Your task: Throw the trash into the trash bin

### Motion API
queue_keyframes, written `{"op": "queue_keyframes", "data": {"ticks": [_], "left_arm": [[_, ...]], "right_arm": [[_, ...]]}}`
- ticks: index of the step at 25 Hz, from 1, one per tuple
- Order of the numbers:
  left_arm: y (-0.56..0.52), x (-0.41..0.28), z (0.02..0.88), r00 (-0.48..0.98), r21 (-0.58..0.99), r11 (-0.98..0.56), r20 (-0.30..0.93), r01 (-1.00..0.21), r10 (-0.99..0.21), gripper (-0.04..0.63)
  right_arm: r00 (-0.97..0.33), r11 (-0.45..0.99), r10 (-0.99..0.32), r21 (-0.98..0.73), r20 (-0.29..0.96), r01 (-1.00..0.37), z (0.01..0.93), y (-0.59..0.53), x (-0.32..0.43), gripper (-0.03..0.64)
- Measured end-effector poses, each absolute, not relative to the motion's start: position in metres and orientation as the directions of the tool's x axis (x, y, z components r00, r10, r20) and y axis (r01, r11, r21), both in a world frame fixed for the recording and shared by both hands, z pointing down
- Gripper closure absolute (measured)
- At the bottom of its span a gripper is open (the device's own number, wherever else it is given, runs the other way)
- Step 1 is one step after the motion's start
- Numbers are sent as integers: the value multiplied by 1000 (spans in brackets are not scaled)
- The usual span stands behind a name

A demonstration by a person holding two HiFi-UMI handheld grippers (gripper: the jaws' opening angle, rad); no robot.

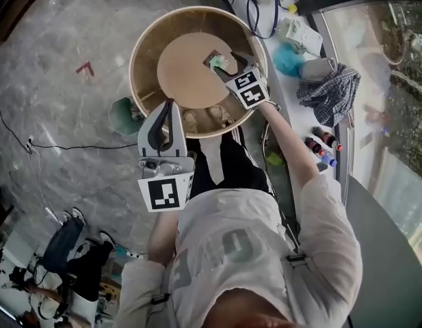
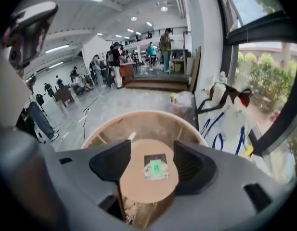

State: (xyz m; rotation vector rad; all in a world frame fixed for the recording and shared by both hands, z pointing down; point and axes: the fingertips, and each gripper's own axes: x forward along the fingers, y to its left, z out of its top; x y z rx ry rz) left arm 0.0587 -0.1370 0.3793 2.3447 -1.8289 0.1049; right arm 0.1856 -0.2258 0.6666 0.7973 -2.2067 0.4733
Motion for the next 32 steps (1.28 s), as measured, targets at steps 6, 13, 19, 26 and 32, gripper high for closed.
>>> {"op": "queue_keyframes", "data": {"ticks": [6, 13, 19, 26, 32], "left_arm": [[-144, 60, 438, 267, 114, -246, 251, -963, -930, 584], [-135, 46, 461, 229, 98, -210, 296, -973, -927, 584], [-134, 43, 475, 205, 123, -175, 306, -977, -930, 584], [-137, 50, 462, 232, 126, -204, 277, -971, -932, 584], [-126, 42, 432, 244, 119, -221, 245, -968, -938, 584]], "right_arm": [[-370, 705, -254, -91, 894, -704, 802, -208, 201, 348], [-320, 673, -226, -90, 920, -734, 845, -215, 195, 348], [-283, 696, -200, -67, 938, -715, 866, -219, 194, 348], [-212, 682, -177, -36, 961, -731, 863, -218, 198, 591], [-284, 685, -228, -54, 931, -727, 805, -222, 177, 598]]}}
